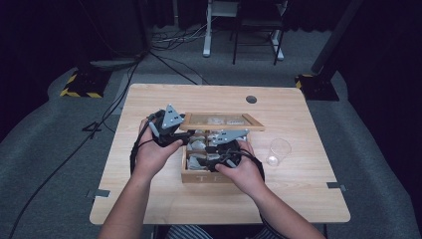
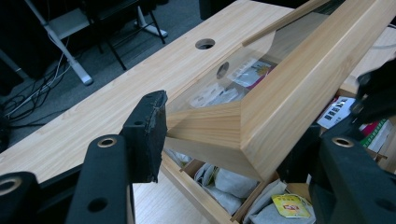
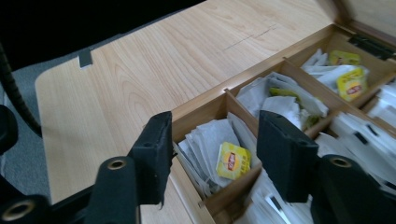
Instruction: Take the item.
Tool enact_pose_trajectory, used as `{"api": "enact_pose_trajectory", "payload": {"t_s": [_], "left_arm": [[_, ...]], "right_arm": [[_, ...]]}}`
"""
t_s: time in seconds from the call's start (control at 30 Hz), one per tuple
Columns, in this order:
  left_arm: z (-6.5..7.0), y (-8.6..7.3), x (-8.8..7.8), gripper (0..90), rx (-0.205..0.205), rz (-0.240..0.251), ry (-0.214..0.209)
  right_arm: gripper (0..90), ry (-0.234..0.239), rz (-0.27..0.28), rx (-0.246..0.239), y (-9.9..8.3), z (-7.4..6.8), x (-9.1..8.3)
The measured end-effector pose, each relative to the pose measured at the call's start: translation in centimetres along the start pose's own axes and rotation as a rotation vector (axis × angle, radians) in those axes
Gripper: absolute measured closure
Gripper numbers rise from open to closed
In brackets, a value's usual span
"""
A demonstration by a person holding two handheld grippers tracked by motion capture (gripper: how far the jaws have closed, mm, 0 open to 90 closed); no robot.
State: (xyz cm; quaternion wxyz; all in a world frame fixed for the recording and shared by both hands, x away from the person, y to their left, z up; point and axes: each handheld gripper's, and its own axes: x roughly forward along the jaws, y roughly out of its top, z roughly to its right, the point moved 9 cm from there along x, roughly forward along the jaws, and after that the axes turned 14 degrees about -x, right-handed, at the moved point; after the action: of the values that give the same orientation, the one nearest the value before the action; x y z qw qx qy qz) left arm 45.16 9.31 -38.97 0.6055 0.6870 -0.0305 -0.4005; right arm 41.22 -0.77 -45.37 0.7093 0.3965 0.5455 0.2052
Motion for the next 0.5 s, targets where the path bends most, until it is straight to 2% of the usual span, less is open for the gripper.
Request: {"api": "enact_pose_trajectory", "payload": {"t_s": [0.07, 0.23, 0.33, 0.5], "left_arm": [[0.0, 0.1, 0.0, 44.2, -0.003, 0.002, -0.002], [-0.1, 0.1, 0.0, 44.2, -0.003, 0.001, -0.01], [-0.1, 0.1, 0.0, 44.2, -0.005, 0.0, -0.012], [-0.1, 0.1, 0.0, 44.2, -0.004, -0.002, -0.011]], "right_arm": [[57.0, 0.016, -0.021, -0.007, -0.2, -0.2, 1.3], [63.7, 0.031, -0.04, -0.011, -0.5, -0.2, 2.8], [64.8, 0.04, -0.068, -0.001, -1.0, -0.2, 3.5], [61.0, 0.051, -0.091, 0.002, -1.6, -0.2, 4.4]]}}
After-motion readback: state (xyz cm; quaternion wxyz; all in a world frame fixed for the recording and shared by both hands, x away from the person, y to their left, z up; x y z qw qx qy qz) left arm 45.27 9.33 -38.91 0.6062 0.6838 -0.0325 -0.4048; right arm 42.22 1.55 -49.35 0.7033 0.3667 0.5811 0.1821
